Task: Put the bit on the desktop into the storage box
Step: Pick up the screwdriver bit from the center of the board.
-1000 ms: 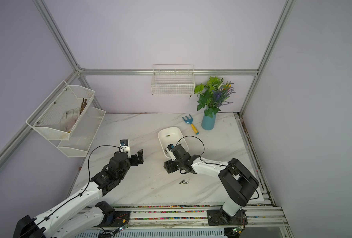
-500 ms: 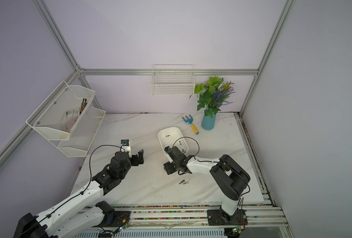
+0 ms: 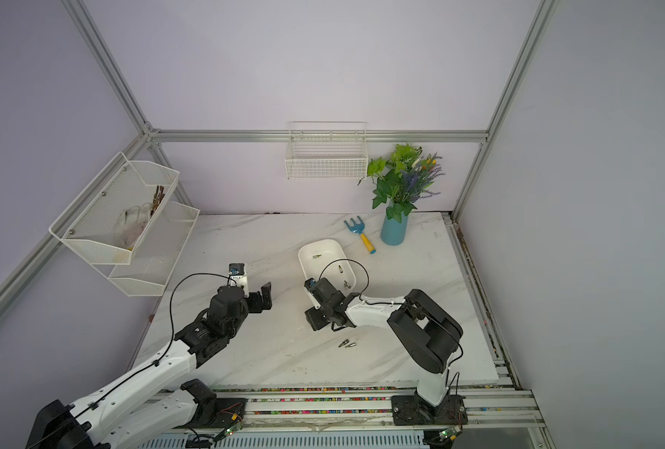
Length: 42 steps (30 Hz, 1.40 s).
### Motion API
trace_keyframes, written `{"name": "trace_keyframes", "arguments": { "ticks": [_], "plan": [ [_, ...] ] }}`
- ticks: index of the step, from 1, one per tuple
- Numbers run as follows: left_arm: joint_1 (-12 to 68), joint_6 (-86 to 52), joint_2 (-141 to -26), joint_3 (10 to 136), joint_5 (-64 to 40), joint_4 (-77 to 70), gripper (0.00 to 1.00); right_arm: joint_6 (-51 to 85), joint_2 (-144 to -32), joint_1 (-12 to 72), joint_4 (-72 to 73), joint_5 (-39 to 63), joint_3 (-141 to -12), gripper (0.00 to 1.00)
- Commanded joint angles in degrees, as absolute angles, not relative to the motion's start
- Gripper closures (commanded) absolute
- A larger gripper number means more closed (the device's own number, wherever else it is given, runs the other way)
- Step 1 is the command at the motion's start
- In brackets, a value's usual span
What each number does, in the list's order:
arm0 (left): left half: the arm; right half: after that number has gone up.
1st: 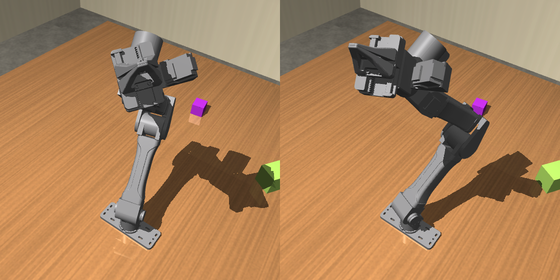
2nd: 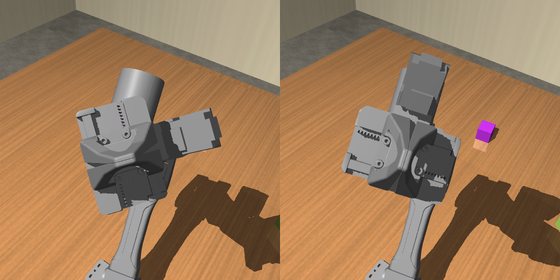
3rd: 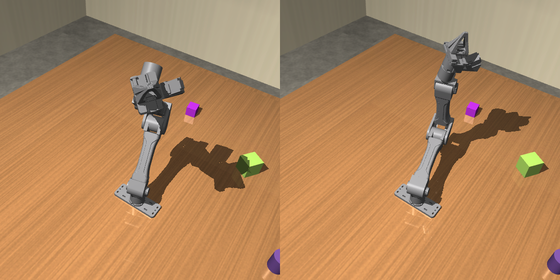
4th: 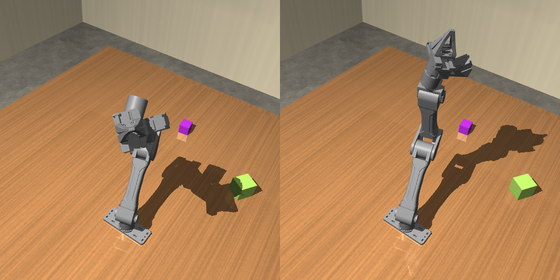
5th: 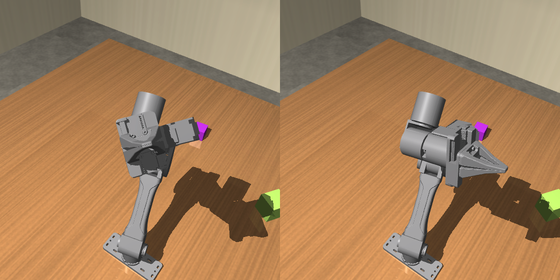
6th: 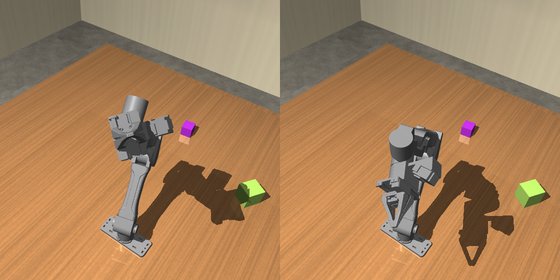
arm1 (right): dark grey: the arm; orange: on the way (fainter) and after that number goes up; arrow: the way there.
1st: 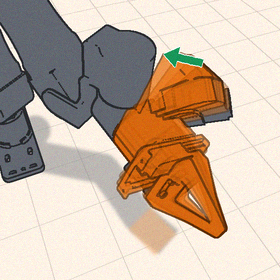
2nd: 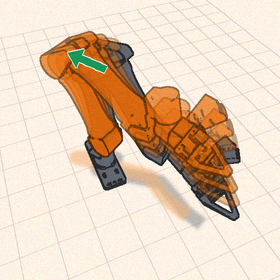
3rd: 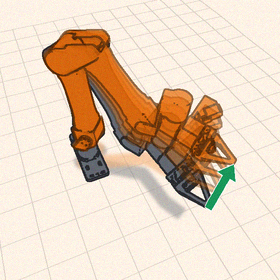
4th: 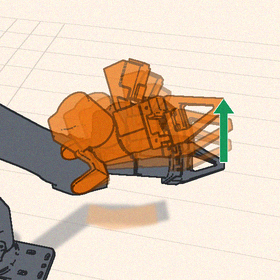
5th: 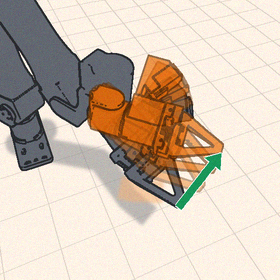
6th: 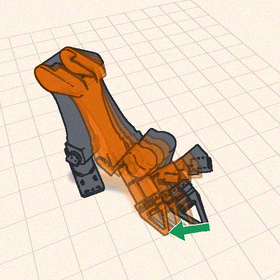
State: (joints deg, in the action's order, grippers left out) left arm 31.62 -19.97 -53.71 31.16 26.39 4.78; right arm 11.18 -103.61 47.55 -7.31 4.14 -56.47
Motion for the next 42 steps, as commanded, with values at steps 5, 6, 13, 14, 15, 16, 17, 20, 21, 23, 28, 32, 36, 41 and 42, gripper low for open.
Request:
{"name": "trace_keyframes", "arguments": {
  "ticks": [5, 6, 13, 14, 15, 16, 17, 20, 21, 23, 28, 32, 36, 41, 42],
  "plan": [
    [31.38, -19.51, -53.85, 32.34, 26.67, 3.01, 0.00, 10.55, -104.42, 49.00, -8.61, 3.78, -57.77, 0.54],
    [31.35, -19.49, -53.79, 32.30, 26.73, 2.97, 0.00, 10.67, -104.33, 49.04, -8.66, 3.50, -57.66, 0.56],
    [31.33, -19.57, -53.78, 32.26, 26.63, 2.91, 0.00, 11.15, -104.57, 49.30, -10.27, -0.08, -57.98, 0.60],
    [31.38, -19.52, -53.87, 32.26, 26.64, 2.89, 0.00, 11.37, -104.75, 49.39, -10.29, -0.22, -58.17, 0.60],
    [31.38, -19.52, -53.88, 32.27, 26.63, 2.85, 0.00, 11.74, -105.00, 49.56, -10.34, -0.47, -58.42, 0.60],
    [31.38, -19.52, -53.88, 32.25, 26.63, 2.86, 0.00, 12.01, -105.34, 49.81, -10.58, -0.61, -58.77, 0.60],
    [31.38, -19.52, -53.88, 32.27, 26.63, 2.86, 0.00, 12.21, -105.63, 50.00, -10.86, -0.62, -59.20, 0.60],
    [31.33, -19.55, -53.93, 32.26, 26.72, 2.89, 0.00, 12.30, -106.25, 51.09, -11.76, -1.19, -60.39, 0.60],
    [31.33, -19.56, -53.95, 32.26, 26.76, 2.88, 0.00, 12.39, -106.35, 51.32, -11.95, -1.46, -60.62, 0.60],
    [31.31, -19.56, -53.88, 32.26, 26.72, 2.89, 0.00, 12.48, -106.37, 51.57, -12.04, -1.58, -60.81, 0.60],
    [31.35, -19.51, -53.88, 32.26, 26.62, 2.83, 0.00, 11.96, -106.78, 51.77, -12.56, -2.07, -61.51, 0.63],
    [31.37, -19.52, -53.62, 32.26, 26.71, 3.02, 0.00, 11.79, -107.38, 51.84, -12.93, -2.16, -61.87, 0.67],
    [31.37, -19.52, -53.61, 32.26, 26.73, 2.99, 0.00, 11.62, -107.88, 52.03, -13.50, -2.48, -62.33, 0.74],
    [31.37, -19.51, -53.54, 32.21, 26.76, 2.99, 0.00, 11.43, -108.12, 52.29, -14.82, -3.33, -62.84, 0.81],
    [31.35, -19.51, -53.54, 32.17, 26.72, 2.98, 0.00, 11.38, -108.15, 52.29, -14.94, -3.47, -62.76, 0.82]
  ]
}}
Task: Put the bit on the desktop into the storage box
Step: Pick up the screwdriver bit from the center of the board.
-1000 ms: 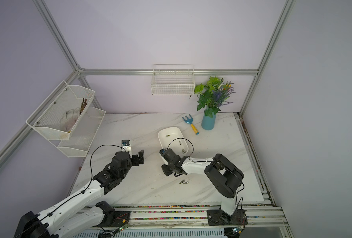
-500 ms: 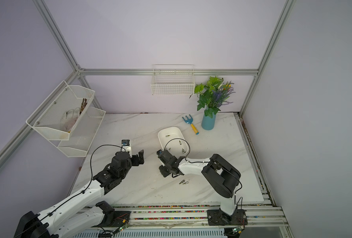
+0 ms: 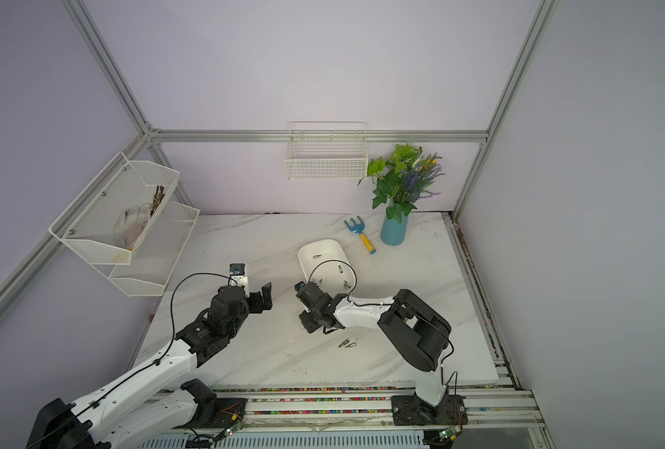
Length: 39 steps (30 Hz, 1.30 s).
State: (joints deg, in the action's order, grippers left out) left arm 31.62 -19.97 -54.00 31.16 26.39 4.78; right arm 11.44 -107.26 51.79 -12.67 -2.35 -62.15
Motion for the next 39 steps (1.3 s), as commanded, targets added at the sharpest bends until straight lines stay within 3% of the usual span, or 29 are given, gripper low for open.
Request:
{"name": "trace_keyframes", "arguments": {
  "ticks": [1, 8, 21, 39],
  "plan": [
    [31.38, -19.56, -53.53, 32.18, 26.74, 2.99, 0.00, 11.34, -108.19, 52.35, -15.20, -3.68, -62.84, 0.84],
    [31.34, -19.51, -53.61, 32.18, 26.81, 3.00, 0.00, 11.84, -107.78, 52.47, -16.53, -4.86, -63.19, 0.96],
    [31.29, -19.60, -53.44, 32.12, 26.92, 2.94, 0.00, 13.27, -102.00, 52.48, -16.55, -5.13, -62.30, 0.92],
    [31.29, -19.64, -53.53, 32.08, 26.94, 2.88, 0.00, 13.80, -107.32, 52.56, -21.07, -5.80, -65.76, 0.85]
  ]
}}
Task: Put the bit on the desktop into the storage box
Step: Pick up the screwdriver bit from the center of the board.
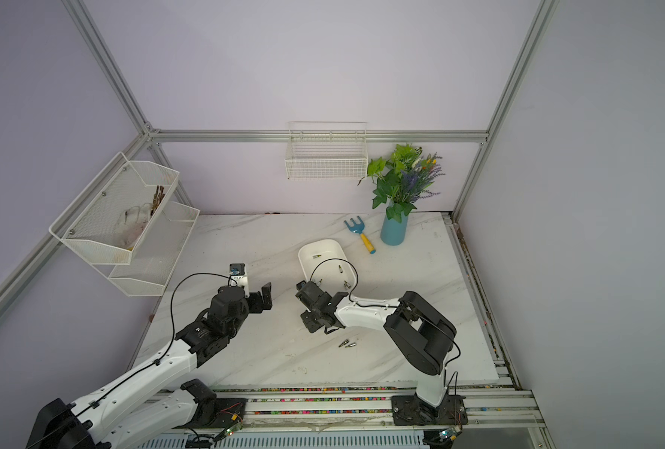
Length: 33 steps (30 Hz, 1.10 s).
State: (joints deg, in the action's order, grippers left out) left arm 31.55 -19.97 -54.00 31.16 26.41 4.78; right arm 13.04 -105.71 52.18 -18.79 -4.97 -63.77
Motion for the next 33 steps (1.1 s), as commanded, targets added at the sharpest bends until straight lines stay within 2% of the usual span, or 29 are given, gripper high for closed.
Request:
{"name": "trace_keyframes", "arguments": {
  "ticks": [1, 6, 15, 25, 33],
  "plan": [
    [31.29, -19.61, -53.44, 32.08, 26.91, 2.94, 0.00, 13.88, -107.80, 52.51, -21.71, -5.94, -66.20, 0.84],
    [31.29, -19.65, -53.26, 31.99, 26.98, 2.90, 0.00, 14.22, -109.66, 52.55, -25.38, -6.54, -68.36, 0.81],
    [31.29, -19.73, -53.22, 31.99, 26.99, 2.98, 0.00, 14.81, -111.52, 52.59, -33.08, -6.96, -72.31, 0.81],
    [31.29, -19.73, -52.82, 31.82, 27.18, 2.97, 0.00, 15.21, -114.52, 52.60, -38.53, -5.28, -76.03, 0.88],
    [31.29, -19.69, -52.80, 31.82, 27.25, 2.99, 0.00, 15.82, -110.58, 52.65, -38.67, -5.53, -76.38, 0.88]
  ]
}}
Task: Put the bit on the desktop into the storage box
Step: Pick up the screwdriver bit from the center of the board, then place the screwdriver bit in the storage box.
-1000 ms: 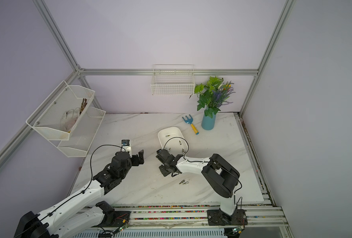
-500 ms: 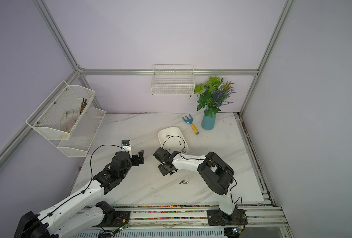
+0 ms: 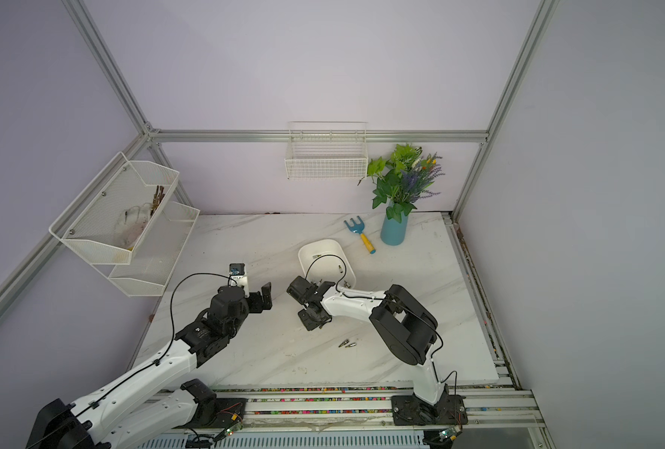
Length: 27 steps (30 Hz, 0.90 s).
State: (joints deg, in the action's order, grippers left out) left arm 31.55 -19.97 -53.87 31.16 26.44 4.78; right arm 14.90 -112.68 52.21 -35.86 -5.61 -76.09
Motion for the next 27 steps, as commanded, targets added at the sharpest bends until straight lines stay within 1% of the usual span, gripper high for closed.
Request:
{"name": "trace_keyframes", "arguments": {
  "ticks": [1, 11, 16, 20, 27],
  "plan": [
    [31.29, -19.74, -52.74, 31.82, 27.32, 2.99, 0.00, 15.91, -109.63, 52.58, -38.67, -5.70, -76.35, 0.88],
    [31.29, -19.78, -52.65, 31.84, 27.12, 2.96, 0.00, 16.52, -102.77, 52.54, -39.20, -9.05, -76.32, 0.89],
    [31.29, -19.78, -52.82, 31.82, 26.86, 2.87, 0.00, 17.27, -100.89, 52.30, -39.60, -15.31, -78.18, 0.88],
    [31.23, -19.79, -52.99, 31.82, 26.50, 2.75, 0.00, 16.52, -101.62, 50.32, -38.92, -16.44, -80.51, 0.88],
    [31.28, -19.89, -53.00, 31.82, 26.15, 2.76, 0.00, 16.11, -105.06, 44.68, -34.80, -14.66, -83.33, 0.88]
  ]
}}
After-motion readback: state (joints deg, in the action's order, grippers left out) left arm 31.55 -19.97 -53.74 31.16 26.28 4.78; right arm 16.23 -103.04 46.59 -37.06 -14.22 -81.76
